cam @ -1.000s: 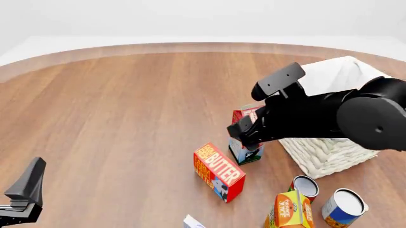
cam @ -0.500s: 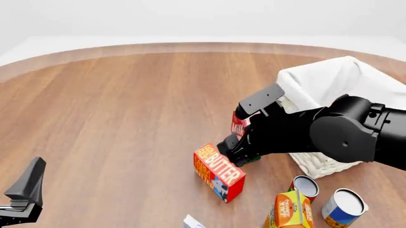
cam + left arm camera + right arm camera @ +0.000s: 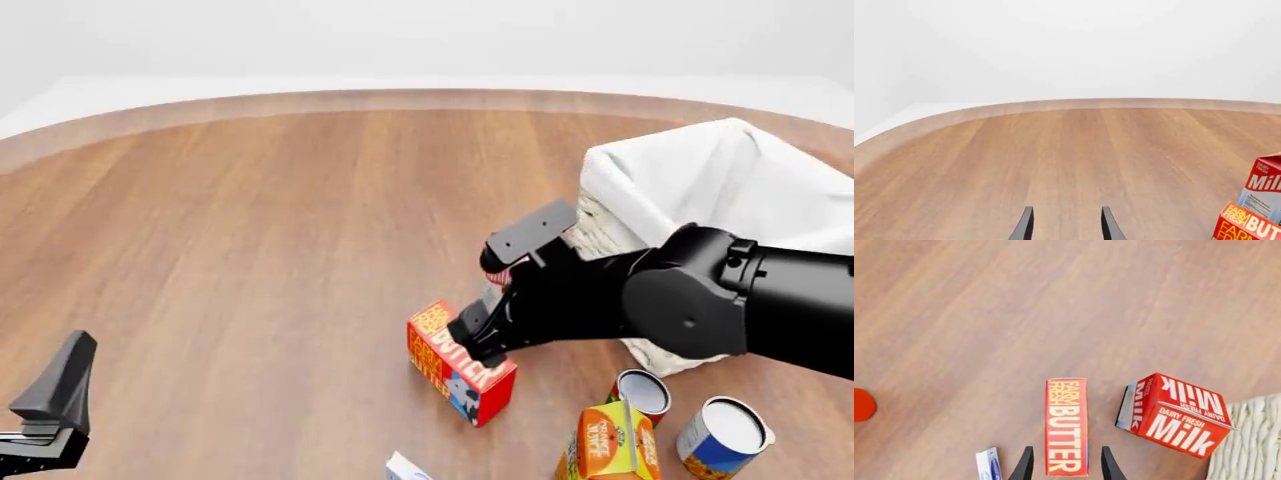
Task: Pick up the cream cheese box and the butter, and put them in the basket.
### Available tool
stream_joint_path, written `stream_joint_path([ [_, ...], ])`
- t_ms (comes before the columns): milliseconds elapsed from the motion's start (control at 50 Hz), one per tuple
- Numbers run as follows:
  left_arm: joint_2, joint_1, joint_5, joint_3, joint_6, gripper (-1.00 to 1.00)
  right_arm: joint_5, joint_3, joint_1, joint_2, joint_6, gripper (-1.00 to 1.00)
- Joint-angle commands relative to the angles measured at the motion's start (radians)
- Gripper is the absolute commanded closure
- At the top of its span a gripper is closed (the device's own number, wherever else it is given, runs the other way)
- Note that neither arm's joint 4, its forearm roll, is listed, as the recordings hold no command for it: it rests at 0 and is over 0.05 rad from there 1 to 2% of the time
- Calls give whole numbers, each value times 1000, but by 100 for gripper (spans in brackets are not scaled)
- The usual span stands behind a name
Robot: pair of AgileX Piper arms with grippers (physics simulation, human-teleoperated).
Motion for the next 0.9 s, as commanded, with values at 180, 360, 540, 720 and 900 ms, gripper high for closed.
stream_joint_path([
  [180, 0, 0, 0, 0, 0, -100, -54, 26, 4, 50, 8, -100],
  [360, 0, 0, 0, 0, 0, -100, -83, 41, 6, 74, 16, -100],
  [540, 0, 0, 0, 0, 0, -100, -115, 54, 4, 105, 23, -100],
  [720, 0, 0, 0, 0, 0, -100, -137, 66, 2, 124, 25, -100],
  [900, 0, 0, 0, 0, 0, -100, -166, 86, -1, 140, 35, -100],
])
